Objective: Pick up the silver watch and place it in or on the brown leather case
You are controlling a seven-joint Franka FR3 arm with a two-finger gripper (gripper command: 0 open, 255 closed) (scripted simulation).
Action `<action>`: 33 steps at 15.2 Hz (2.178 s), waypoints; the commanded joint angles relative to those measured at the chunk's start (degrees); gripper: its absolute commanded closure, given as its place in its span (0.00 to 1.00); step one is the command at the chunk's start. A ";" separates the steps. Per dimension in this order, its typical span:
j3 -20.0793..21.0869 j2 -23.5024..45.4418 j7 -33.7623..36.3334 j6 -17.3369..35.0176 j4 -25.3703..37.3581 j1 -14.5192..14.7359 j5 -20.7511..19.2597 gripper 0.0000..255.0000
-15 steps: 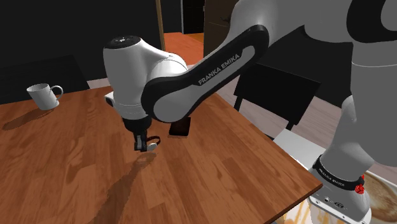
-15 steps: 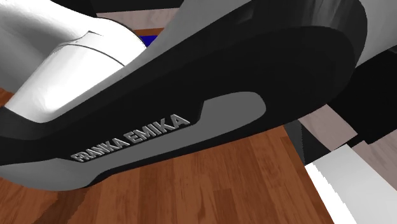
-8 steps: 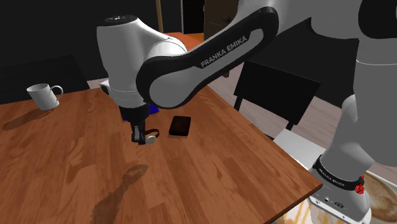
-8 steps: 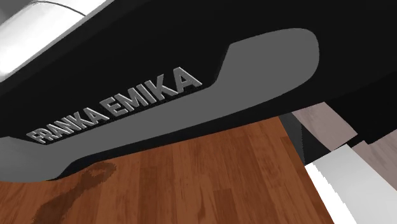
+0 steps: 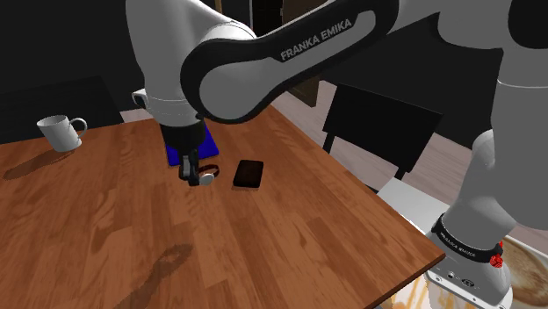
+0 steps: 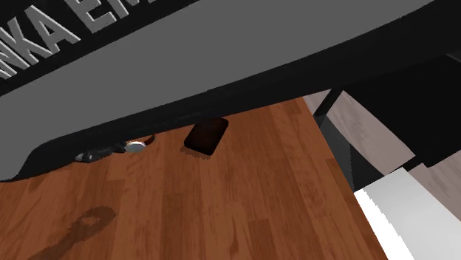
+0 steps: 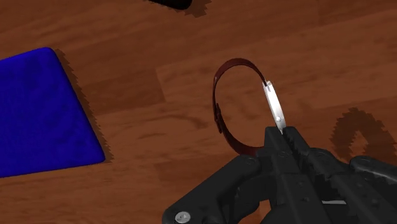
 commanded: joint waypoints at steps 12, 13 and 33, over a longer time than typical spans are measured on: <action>-3.85 -13.80 -17.24 4.80 -15.92 -11.78 7.96 1.00; -3.87 -13.55 -17.11 5.52 -16.41 -11.75 7.81 1.00; -4.44 -8.63 -14.65 15.68 -22.09 -11.31 4.76 1.00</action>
